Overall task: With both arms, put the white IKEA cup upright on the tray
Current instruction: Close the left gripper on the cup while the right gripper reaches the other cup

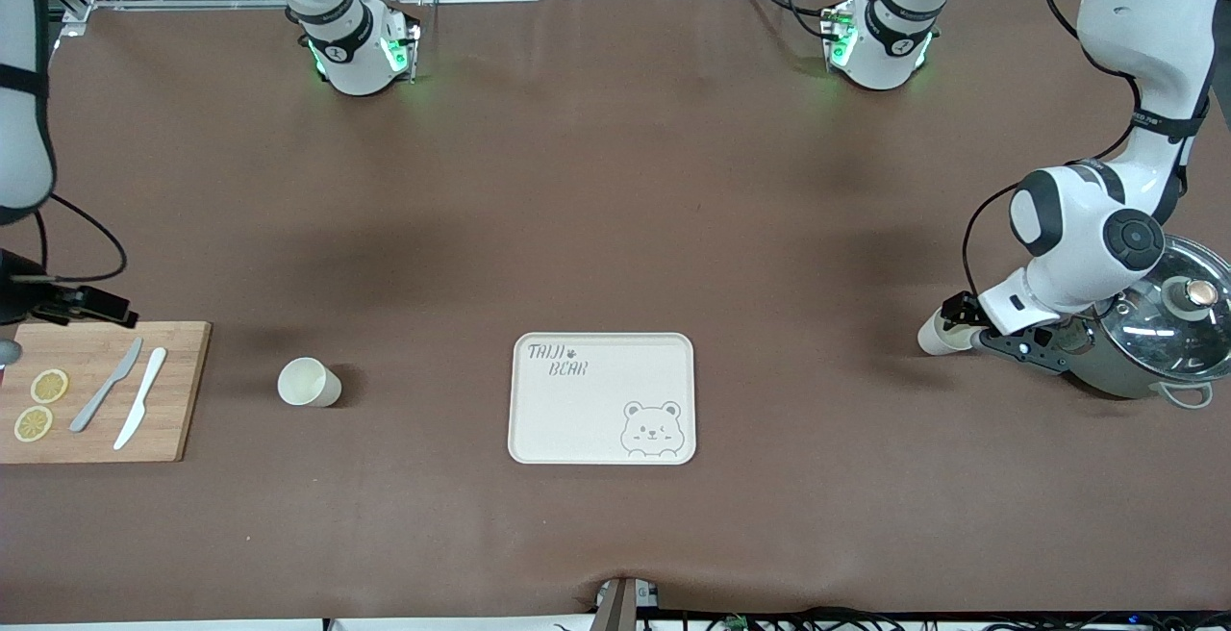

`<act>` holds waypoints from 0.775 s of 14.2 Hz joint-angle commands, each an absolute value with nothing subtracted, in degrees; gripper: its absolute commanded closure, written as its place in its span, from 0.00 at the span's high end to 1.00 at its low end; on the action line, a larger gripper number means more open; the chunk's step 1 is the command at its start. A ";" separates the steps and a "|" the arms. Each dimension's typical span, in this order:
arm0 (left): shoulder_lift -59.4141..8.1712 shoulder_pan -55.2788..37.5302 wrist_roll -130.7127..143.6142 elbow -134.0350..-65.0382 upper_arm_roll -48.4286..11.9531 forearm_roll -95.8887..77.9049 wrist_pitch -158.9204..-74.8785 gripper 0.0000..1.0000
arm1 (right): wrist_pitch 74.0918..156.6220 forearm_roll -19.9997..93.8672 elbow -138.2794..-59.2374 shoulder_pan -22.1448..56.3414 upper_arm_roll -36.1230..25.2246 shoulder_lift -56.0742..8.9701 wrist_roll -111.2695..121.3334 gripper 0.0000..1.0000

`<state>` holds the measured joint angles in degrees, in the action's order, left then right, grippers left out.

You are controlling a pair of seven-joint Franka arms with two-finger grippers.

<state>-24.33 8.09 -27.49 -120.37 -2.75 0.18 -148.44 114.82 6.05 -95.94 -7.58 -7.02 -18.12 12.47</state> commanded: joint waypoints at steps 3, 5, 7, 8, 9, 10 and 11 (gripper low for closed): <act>-23.82 9.75 -28.56 -121.11 -3.16 0.44 -148.97 0.00 | 120.93 8.44 -94.92 -3.18 -6.68 -21.79 5.20 1.00; -23.99 9.84 -28.65 -121.03 -3.16 0.44 -148.97 0.00 | 121.90 8.00 -94.83 -1.41 -6.68 -23.02 2.30 1.00; -24.08 9.76 -28.65 -121.03 -3.16 0.44 -148.97 0.00 | 123.65 7.82 -95.27 -0.70 -6.77 -24.43 1.67 1.00; -24.08 9.76 -28.65 -121.03 -3.16 0.44 -148.97 0.00 | 125.05 7.91 -95.88 -0.62 -6.68 -25.22 1.67 1.00; -24.08 9.67 -28.30 -120.94 -3.25 0.44 -148.97 0.00 | 127.42 8.08 -97.37 -0.35 -6.68 -25.31 1.41 1.00; -23.65 9.41 -27.52 -120.68 -3.34 0.35 -148.97 0.00 | 130.31 8.09 -99.12 0.34 -6.68 -25.40 1.41 1.00; -22.42 9.67 -26.38 -120.59 -3.95 0.18 -148.89 0.00 | 132.69 8.09 -100.79 0.70 -6.68 -25.40 1.41 1.00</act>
